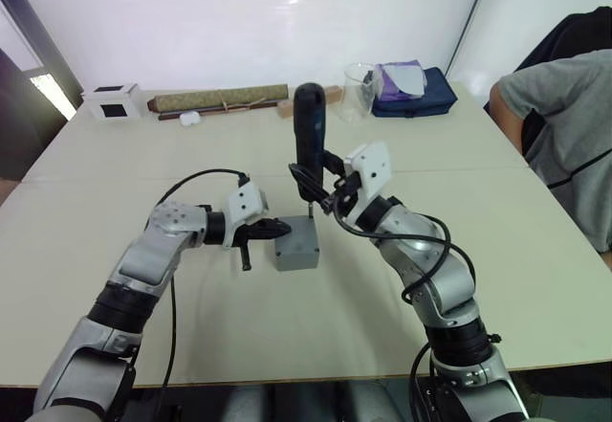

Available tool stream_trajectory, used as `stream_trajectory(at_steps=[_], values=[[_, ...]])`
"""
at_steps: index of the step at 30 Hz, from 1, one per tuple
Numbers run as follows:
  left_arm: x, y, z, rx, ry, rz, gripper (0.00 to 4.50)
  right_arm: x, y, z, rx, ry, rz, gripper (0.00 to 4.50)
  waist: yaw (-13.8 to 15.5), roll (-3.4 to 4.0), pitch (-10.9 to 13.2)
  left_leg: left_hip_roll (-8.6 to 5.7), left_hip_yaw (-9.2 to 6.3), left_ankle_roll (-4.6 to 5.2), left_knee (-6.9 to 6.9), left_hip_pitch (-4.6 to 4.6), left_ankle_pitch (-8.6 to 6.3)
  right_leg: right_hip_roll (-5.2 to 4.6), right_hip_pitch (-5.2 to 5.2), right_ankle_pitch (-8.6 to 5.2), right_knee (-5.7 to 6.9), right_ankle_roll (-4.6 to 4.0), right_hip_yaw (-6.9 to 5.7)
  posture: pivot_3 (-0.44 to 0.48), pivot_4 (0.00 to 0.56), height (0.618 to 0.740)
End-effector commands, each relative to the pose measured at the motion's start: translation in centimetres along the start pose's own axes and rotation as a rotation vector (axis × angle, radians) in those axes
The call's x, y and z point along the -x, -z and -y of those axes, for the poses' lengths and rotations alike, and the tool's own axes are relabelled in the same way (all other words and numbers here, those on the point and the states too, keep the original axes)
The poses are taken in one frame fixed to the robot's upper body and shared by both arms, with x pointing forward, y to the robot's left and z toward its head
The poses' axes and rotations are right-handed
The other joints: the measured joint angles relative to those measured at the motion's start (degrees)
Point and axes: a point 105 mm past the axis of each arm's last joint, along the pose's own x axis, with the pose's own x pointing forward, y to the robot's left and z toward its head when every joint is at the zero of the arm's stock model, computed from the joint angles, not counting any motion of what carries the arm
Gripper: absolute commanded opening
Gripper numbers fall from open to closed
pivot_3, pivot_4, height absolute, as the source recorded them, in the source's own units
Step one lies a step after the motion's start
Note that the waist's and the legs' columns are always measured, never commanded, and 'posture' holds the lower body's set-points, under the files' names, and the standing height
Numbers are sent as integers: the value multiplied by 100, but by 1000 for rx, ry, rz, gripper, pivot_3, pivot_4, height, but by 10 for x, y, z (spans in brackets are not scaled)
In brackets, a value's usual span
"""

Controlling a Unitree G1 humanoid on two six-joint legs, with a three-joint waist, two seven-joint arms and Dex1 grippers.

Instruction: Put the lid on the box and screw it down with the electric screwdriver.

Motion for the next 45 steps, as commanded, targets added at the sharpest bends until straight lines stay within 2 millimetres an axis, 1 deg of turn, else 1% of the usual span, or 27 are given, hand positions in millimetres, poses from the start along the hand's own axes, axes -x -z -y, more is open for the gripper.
stream_trajectory(at_steps=[1, 8, 13, 17, 19, 21, 24, 26, 28, 31, 33, 35, 37, 39, 41, 43, 45], values=[[-2, 12, 1, 19, 2, -52, 0, 6, 46, 4, -66, 26, -184, 1912, -1, 0, -1, 0, -1, 0, 0, 0, 0, 0, 0, 0, -1, 0, 0, 0, 150, 736], [-4, 13, 1, 23, 0, -51, 0, 6, 44, 7, -55, 33, -180, 1912, 3, 0, -3, 2, -6, 0, -2, 0, 0, -1, 1, -2, -7, 0, 0, 0, 150, 736], [-5, 10, 1, 20, 5, -43, 0, 5, 38, 9, -37, 36, -167, 1912, 3, 1, -3, 3, -9, 0, -3, 0, 0, -2, 1, -3, -9, 0, 1, 0, 150, 736], [-5, 7, 0, 16, 3, -32, 0, 2, 26, 13, -5, 44, -138, 1912, 5, 1, -3, 4, -9, 0, -3, -2, 0, -3, 0, -11, -12, -11, 1, 0, 150, 736], [-5, 2, -1, 20, 2, -14, 0, 0, 5, 16, 5, 53, -69, 1912, 5, 1, -2, 4, -8, 0, -4, -4, 0, -4, -2, -13, -12, -13, 1, 0, 150, 736], [-4, -2, -2, 7, -4, -7, 0, -2, -22, 24, 24, 79, 15, 1912, 14, 2, 5, 4, -8, 0, -4, -8, 0, -4, -6, -13, -12, -13, 1, 0, 150, 736], [-3, -8, -4, -2, -5, 11, 0, -2, -52, 31, 28, 82, 82, 1912, 26, 8, 19, 4, -8, 0, -3, -26, 0, -6, -23, -13, -12, -13, 1, 0, 150, 736], [-2, -20, -3, -13, 1, 50, 0, -2, -83, 40, 28, 105, 138, 1912, 34, 20, 37, 3, -9, 0, 0, -60, 0, -7, -53, -11, -10, -11, 1, 0, 150, 736], [-1, -31, -3, -18, 6, 85, 0, 1, -102, 48, 17, 122, 152, 1912, 53, 25, 63, 1, -9, -4, 11, -117, 4, -8, -111, 5, 2, 6, 2, 0, 150, 736], [2, -47, 1, -31, 26, 138, 0, 6, -116, 60, -22, 142, 100, 1912, 79, 27, 69, -2, -9, -5, 9, -148, 4, -9, -139, 13, 2, 18, 0, 0, 150, 736], [4, -56, 3, -42, 36, 159, 0, 10, -117, 66, -51, 147, 27, 1912, 90, 27, 69, -1, -10, -5, 7, -192, 4, -9, -187, 13, 6, 18, -1, 0, 150, 736], [9, -67, 5, -67, 43, 189, 0, 19, -112, 84, -82, 200, -135, 1912, 91, 31, 72, -1, -7, -5, 3, -208, 4, -8, -212, 12, 9, 15, -1, 0, 150, 736], [15, -80, 6, -92, 48, 220, 0, 34, -102, 101, -103, 259, -332, 1912, 109, 48, 90, 0, -3, -5, -2, -212, 4, -9, -216, 12, 5, 14, 1, 0, 150, 736], [21, -92, 8, -114, 51, 247, 0, 51, -95, 120, -64, 346, -469, 1912, 138, 52, 107, -2, 0, -5, -1, -213, 4, -13, -216, 12, 3, 15, 1, 0, 150, 736], [28, -101, 10, -132, 59, 261, 0, 67, -83, 134, -61, 396, -607, 1912, 163, 53, 122, -7, 2, -4, 0, -214, 4, -16, -214, 12, -1, 14, -3, 0, 150, 736], [34, -107, 13, -137, 72, 274, 0, 84, -65, 147, -104, 442, -724, 1912, 148, 49, 132, -11, 11, -3, -1, -216, 3, -17, -212, 12, -8, 15, -3, 0, 150, 736], [38, -111, 15, -141, 79, 282, 0, 98, -48, 155, -133, 468, -827, 1912, 127, 44, 141, -11, 26, -2, 0, -216, 3, -17, -212, 12, -10, 15, -1, 0, 150, 736]])
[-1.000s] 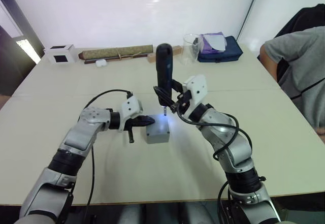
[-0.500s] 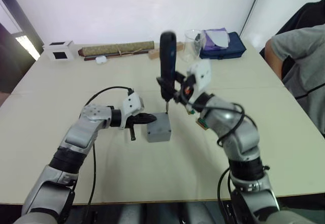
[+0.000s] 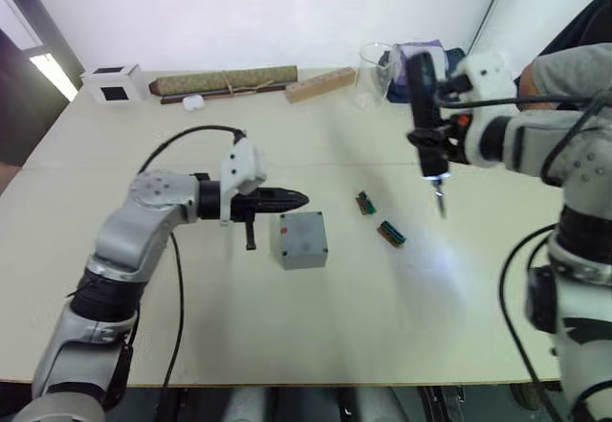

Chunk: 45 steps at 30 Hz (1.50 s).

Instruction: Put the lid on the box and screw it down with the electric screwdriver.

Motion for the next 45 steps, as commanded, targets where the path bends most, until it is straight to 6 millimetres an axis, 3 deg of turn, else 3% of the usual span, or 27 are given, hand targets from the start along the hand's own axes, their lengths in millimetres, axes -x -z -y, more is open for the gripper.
stream_trajectory(at_steps=[1, 7, 13, 16, 17, 20, 22, 25, 28, 29, 31, 34, 38, 39, 41, 42, 45], values=[[7, -24, 5, -51, 23, 52, 0, -3, 24, 15, -17, 15, -144, 1912, -29, -4, 6, 1, 3, 2, 0, 0, -1, 1, 0, 0, 0, 0, 2, 0, 150, 736], [9, -27, 11, -55, 42, 55, 0, -21, 79, 40, -171, 77, -381, 1912, -110, -4, 15, 9, 3, 5, 3, 1, -2, 14, -2, 0, 7, 1, 5, 0, 150, 736], [11, -33, 12, -47, 48, 76, 0, -37, 111, 37, -242, 85, -498, 1912, -157, -7, 14, 8, 7, 5, 11, 1, -2, 16, -2, 1, 13, 3, 9, 0, 150, 736], [12, -35, 11, -39, 42, 83, 0, -41, 117, 37, -261, 90, -513, 1912, -150, -15, 12, 14, 0, 5, 11, 3, -2, 24, 0, 1, 12, 2, 5, 0, 150, 736], [12, -35, 11, -37, 41, 83, 0, -41, 117, 37, -267, 89, -511, 2866, -149, -16, 11, 14, 0, 5, 12, 3, -2, 24, 2, 1, 12, 2, 4, 0, 150, 736], [14, -34, 11, -29, 37, 76, 0, -39, 112, 38, -272, 83, -486, 3871, -150, -18, 11, 14, 2, 5, 16, 6, -2, 23, 8, 1, 13, 3, 5, 0, 150, 736], [16, -30, 10, -20, 25, 59, 0, -34, 97, 39, -231, 80, -429, 4469, -150, -18, 11, 14, 2, 5, 18, 7, -2, 22, 10, 2, 12, 3, 5, 0, 150, 736], [23, -18, 8, 9, -4, 10, 0, -23, 62, 34, -8, 65, -279, 4469, -150, -4, 19, 13, 3, 5, 17, 7, -2, 22, 9, 2, 13, 4, 5, 0, 150, 736], [40, 13, 3, 51, -66, -101, 0, -9, 25, 1, 250, -74, -63, 4469, -172, -1, 21, 13, 1, 5, 9, 6, -2, 23, 2, 0, 12, 5, 5, 0, 150, 736], [45, 22, 1, 62, -85, -135, 0, -6, 21, -11, 305, -127, -26, 4469, -186, -1, 21, 15, 2, 5, 8, 7, -3, 26, 0, -1, 11, 5, 6, 0, 150, 736], [51, 39, -2, 79, -112, -189, 0, -3, 16, -37, 400, -234, 59, 3996, -188, -3, 21, 22, 0, 5, 7, 11, -3, 34, 0, 0, 13, 4, 5, 0, 150, 736], [56, 61, -1, 86, -122, -255, 0, -4, 32, -68, 477, -372, 88, 3081, -137, -8, 21, 24, -2, 5, 13, 11, -3, 32, 5, 0, 16, 4, -1, 0, 150, 736], [51, 75, 1, 107, -111, -269, 0, -25, 63, -94, 505, -433, 74, 1711, -90, -20, 18, 15, 1, 4, 23, 7, -2, 16, 11, 1, 13, 5, -1, 0, 150, 736], [49, 77, 1, 109, -109, -270, 0, -28, 67, -99, 504, -447, 74, 1111, -88, -20, 18, 15, 2, 5, 24, 7, -2, 15, 12, 1, 13, 5, 0, 0, 150, 736], [44, 81, 0, 106, -114, -272, 0, -34, 76, -110, 517, -482, 67, 324, -84, -20, 18, 12, 2, 4, 25, 7, -2, 12, 12, 2, 15, 5, 1, 0, 150, 736], [41, 83, -1, 103, -117, -272, 0, -37, 81, -117, 528, -507, 60, 65, -86, -20, 18, 12, 1, 4, 25, 7, -2, 13, 12, 2, 15, 5, 0, 0, 150, 736], [30, 91, -3, 106, -132, -276, 0, -46, 96, -142, 536, -589, 49, 65, -90, -24, 15, 13, -2, 4, 25, 8, -2, 16, 11, 2, 20, 4, -1, 0, 150, 736]])
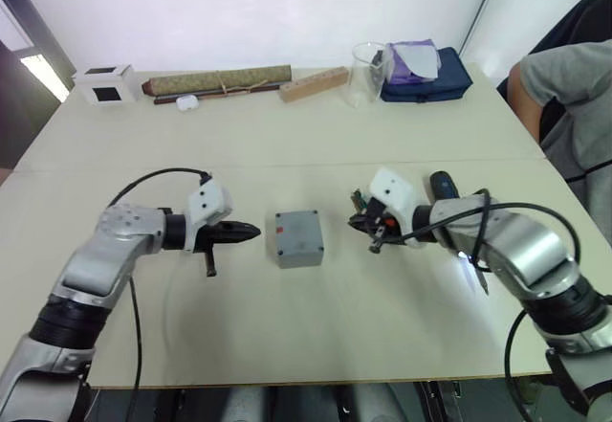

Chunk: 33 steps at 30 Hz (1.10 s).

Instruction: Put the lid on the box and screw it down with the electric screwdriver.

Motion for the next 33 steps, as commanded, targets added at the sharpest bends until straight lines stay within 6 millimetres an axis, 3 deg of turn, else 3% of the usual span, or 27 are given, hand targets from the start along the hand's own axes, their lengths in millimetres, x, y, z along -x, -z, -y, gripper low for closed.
stream_trajectory(at_steps=[1, 6, 15, 18, 25, 28, 33], values=[[-9, -3, -6, -40, -29, 5, 0, -18, -5, -19, 35, -62, 36, 65, -9, -4, -3, 0, -1, 0, 0, 1, 0, 2, 0, 0, 2, 0, 0, 0, 150, 736], [-28, -8, -7, -59, -25, 24, 0, -31, -10, -42, 24, -181, 53, 65, -25, -4, -2, 0, -4, -1, 8, 1, 1, 2, -1, 0, 15, -1, -2, 0, 150, 736], [-47, -10, -18, -78, -27, 6, 0, -29, -14, -66, 15, -271, 68, 65, -28, -5, -3, 0, -10, -1, 12, 1, 1, 4, -1, 0, 21, -1, -4, 0, 150, 736], [-41, -2, -25, -101, -42, -42, 0, -23, -10, -57, 51, -216, 40, 65, -53, -4, -3, -1, -10, -1, 12, 2, 1, 4, -1, 0, 22, -1, -4, 0, 150, 736], [-12, 15, -17, -121, 21, -115, 0, 0, -14, 0, 77, -6, 43, 65, -66, -4, -3, -1, -9, -2, 11, 6, 1, 4, -1, 0, 23, -1, -3, 0, 150, 736], [-6, 10, 1, -107, 111, -86, 0, -6, -16, 15, 76, 38, 58, 65, -61, -4, -3, 0, -8, -2, 11, 5, 1, 4, -1, 0, 24, -1, -3, 0, 150, 736], [-16, 2, 5, -106, 117, -36, 0, -29, -14, 9, 88, 4, 72, 65, -39, -7, -5, -1, -7, -2, 14, 5, 1, 2, 1, 0, 26, -1, -4, 0, 150, 736]])
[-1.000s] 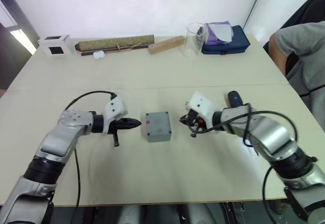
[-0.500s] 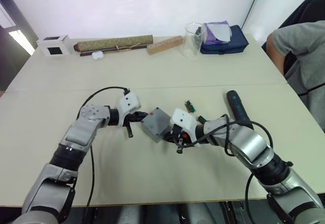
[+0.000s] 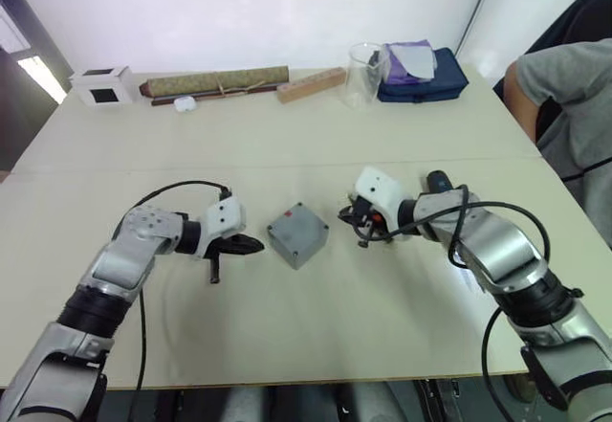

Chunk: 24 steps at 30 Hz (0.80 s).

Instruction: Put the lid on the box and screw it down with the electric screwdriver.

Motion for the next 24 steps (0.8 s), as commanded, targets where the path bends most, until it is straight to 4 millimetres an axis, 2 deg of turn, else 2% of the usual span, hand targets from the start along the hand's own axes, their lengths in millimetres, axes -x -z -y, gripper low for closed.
stream_trajectory(at_steps=[1, 7, 14, 24], values=[[-4, -14, -6, -36, -29, 47, 0, -10, -6, -3, 50, -16, 33, 65, -1, 0, 0, 0, 0, 0, 1, 0, 0, 0, 0, 0, 1, 0, 0, 0, 150, 736], [-10, -19, -11, -64, -49, 49, 0, -19, -9, -21, 38, -93, 57, 65, -3, 0, 0, -1, -1, 0, 4, 0, 0, 1, 0, 0, 7, 0, 0, 0, 150, 736], [-6, -20, -15, -77, -55, 44, 0, -12, -12, -50, 31, -196, 72, 65, -17, 0, 0, -1, -2, 0, 6, 0, 0, 1, -1, 0, 11, 0, 0, 0, 150, 736], [0, -18, -13, -81, -46, 28, 0, -9, -12, -58, 26, -186, 65, 65, -24, 0, 0, -1, -4, 0, 14, 4, 0, 3, -1, 0, 25, -1, 0, 0, 150, 736]])
